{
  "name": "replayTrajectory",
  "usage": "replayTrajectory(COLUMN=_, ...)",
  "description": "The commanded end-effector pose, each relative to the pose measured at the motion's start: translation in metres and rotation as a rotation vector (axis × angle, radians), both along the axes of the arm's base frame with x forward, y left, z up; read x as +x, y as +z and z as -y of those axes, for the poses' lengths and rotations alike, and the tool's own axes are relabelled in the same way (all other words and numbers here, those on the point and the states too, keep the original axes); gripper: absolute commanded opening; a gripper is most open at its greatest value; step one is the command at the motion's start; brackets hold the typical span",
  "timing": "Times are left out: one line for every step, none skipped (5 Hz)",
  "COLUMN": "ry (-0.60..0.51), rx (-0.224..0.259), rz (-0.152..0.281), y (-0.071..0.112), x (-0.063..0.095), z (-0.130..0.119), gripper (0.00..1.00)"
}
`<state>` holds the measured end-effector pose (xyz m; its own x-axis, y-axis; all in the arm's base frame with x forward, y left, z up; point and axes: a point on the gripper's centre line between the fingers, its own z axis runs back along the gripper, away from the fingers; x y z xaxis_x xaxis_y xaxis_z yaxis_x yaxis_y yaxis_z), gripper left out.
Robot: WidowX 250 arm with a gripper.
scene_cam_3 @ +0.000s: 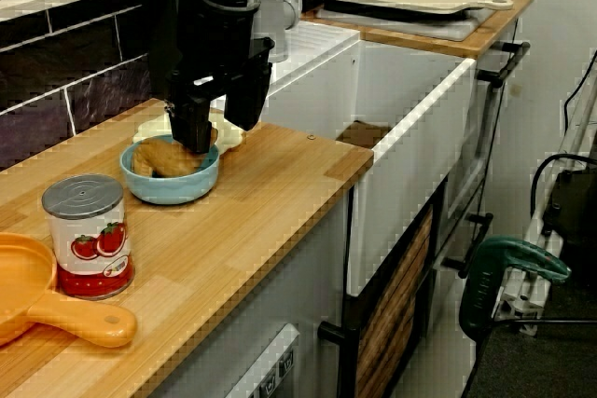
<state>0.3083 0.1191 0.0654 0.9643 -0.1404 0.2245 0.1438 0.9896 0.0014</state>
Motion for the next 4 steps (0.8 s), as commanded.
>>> replayTrajectory(ry=-0.035, rx=0.058, rz=0.06, y=0.014, x=0.006, z=-0.015, gripper=1.0)
replayTrajectory(ry=-0.227, rx=0.082, rz=0.035, y=0.014, x=0.011, z=-0.026, gripper=1.0)
replayTrajectory(ry=-0.161, rx=0.022, rz=0.039, y=0.009, x=0.016, z=-0.037, gripper=1.0)
replayTrajectory(ry=-0.042, rx=-0.006, rz=0.021, y=-0.003, x=0.022, z=-0.039, gripper=1.0)
